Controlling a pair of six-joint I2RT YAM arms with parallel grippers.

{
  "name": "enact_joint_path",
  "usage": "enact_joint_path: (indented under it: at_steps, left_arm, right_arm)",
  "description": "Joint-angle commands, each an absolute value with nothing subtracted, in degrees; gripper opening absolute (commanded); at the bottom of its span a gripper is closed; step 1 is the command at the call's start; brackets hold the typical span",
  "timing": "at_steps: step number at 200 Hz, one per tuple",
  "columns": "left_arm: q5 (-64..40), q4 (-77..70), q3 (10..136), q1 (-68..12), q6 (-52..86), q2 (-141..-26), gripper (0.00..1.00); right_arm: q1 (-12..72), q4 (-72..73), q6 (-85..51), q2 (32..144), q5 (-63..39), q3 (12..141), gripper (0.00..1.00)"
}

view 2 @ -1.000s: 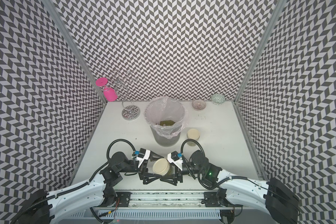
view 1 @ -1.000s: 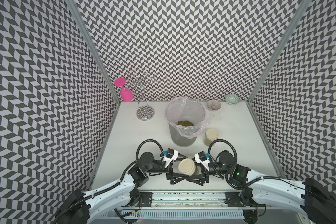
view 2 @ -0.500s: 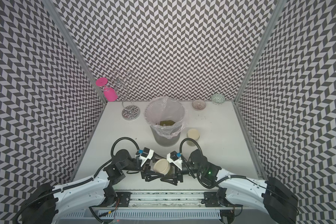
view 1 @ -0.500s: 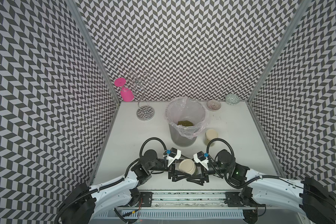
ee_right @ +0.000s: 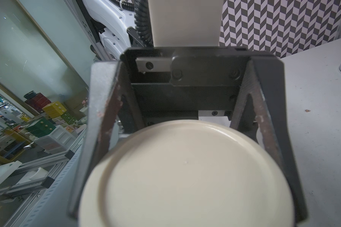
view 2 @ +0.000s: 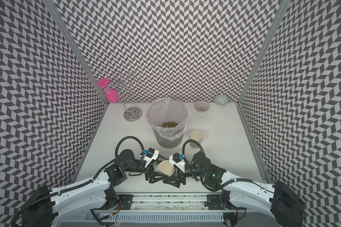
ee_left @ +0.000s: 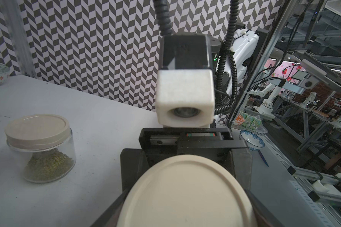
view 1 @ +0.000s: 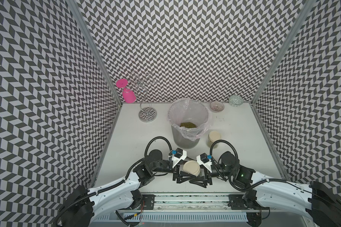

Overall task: Empty moldy mung beans from jars
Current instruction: Unscrew the lid from the jar.

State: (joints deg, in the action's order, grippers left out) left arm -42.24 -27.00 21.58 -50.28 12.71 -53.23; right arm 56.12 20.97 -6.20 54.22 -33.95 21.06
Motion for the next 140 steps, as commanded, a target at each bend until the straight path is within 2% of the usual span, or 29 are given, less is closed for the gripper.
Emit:
enact_joint_path:
  at_steps: [1,63,140]
  left_arm:
    - [-31.89,-20.00,22.96,-50.10,18.19,-53.30,0.36]
    - [-25.19,-22.52,21.09,-50.10,22.98,-52.60,0.28]
    - [-13.60,-15.81,21.15,-51.25,28.65,-51.24,0.17]
  right_arm:
    - [56.16,28.71,-3.47,52.28,-25.34,22.90,0.57]
    - [56.90,32.37,-4.81,53.63,-23.28,21.52,0.55]
    - [61.34,31.23,-2.34,50.37,-12.31,20.79,0.52]
